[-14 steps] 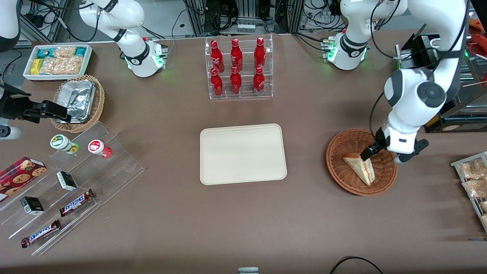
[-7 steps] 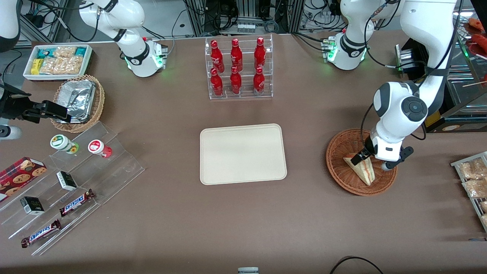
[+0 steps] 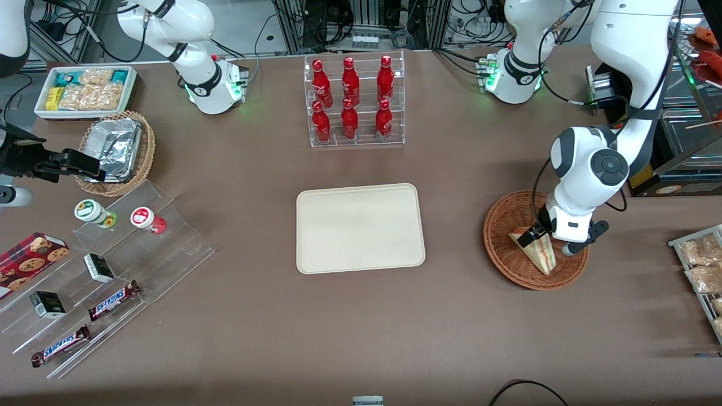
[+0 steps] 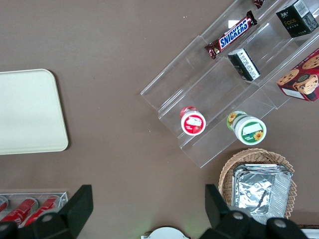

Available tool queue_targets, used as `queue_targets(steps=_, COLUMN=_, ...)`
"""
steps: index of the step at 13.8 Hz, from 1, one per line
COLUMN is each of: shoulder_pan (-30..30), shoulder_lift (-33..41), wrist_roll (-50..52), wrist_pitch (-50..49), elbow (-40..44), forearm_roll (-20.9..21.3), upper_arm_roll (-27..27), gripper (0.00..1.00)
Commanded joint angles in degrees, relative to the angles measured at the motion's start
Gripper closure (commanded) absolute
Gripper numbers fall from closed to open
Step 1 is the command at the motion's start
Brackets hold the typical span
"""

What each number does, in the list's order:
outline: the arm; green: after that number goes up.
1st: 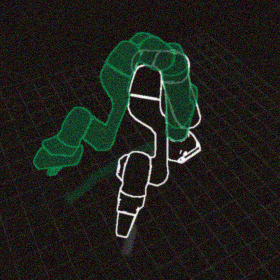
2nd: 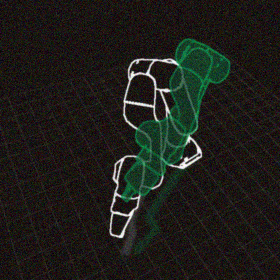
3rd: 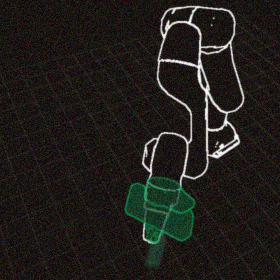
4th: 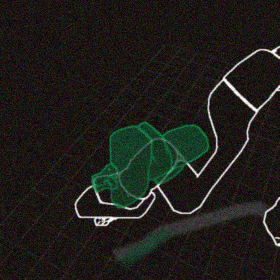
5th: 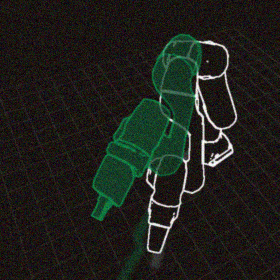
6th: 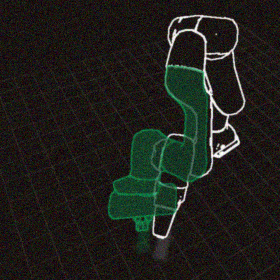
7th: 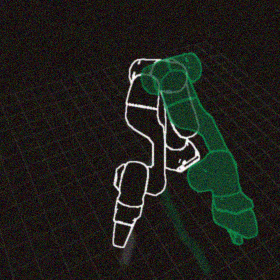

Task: Place sandwich from basket to tray
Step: 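Close the left gripper on the wrapped sandwich and lift it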

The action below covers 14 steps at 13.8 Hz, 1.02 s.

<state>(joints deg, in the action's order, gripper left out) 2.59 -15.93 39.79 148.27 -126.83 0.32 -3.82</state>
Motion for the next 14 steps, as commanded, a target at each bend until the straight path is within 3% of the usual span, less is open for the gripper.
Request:
queue_targets(steps=1, shoulder_pan=0.13, shoulder_lift=-1.56, wrist_roll=0.73, wrist_pitch=1.15, elbow=1.23, forearm_roll=0.03, upper_arm_roll=-0.13, gripper=0.19)
queue_targets(steps=3, shoulder_pan=0.13, shoulder_lift=-2.08, wrist_roll=0.72, wrist_pitch=1.14, elbow=1.32, forearm_roll=0.03, upper_arm_roll=-0.13, gripper=0.73)
queue_targets(steps=4, shoulder_pan=0.13, shoulder_lift=-2.0, wrist_roll=0.55, wrist_pitch=0.97, elbow=1.5, forearm_roll=0.03, upper_arm_roll=-0.13, gripper=0.92)
queue_targets(steps=5, shoulder_pan=0.04, shoulder_lift=-1.91, wrist_roll=0.46, wrist_pitch=0.53, elbow=2.02, forearm_roll=0.11, upper_arm_roll=-0.04, gripper=1.0)
queue_targets(steps=8, shoulder_pan=0.13, shoulder_lift=1.51, wrist_roll=0.2, wrist_pitch=-4.1, elbow=2.81, forearm_roll=0.72, upper_arm_roll=-1.26, gripper=1.0)
queue_targets(steps=10, shoulder_pan=0.22, shoulder_lift=4.67, wrist_roll=0.11, wrist_pitch=-11.82, elbow=5.17, forearm_roll=4.4, upper_arm_roll=-1.88, gripper=1.0)
queue_targets(steps=14, shoulder_pan=0.22, shoulder_lift=7.76, wrist_roll=0.98, wrist_pitch=-28.7, elbow=13.61, forearm_roll=5.48, upper_arm_roll=-9.59, gripper=1.0)
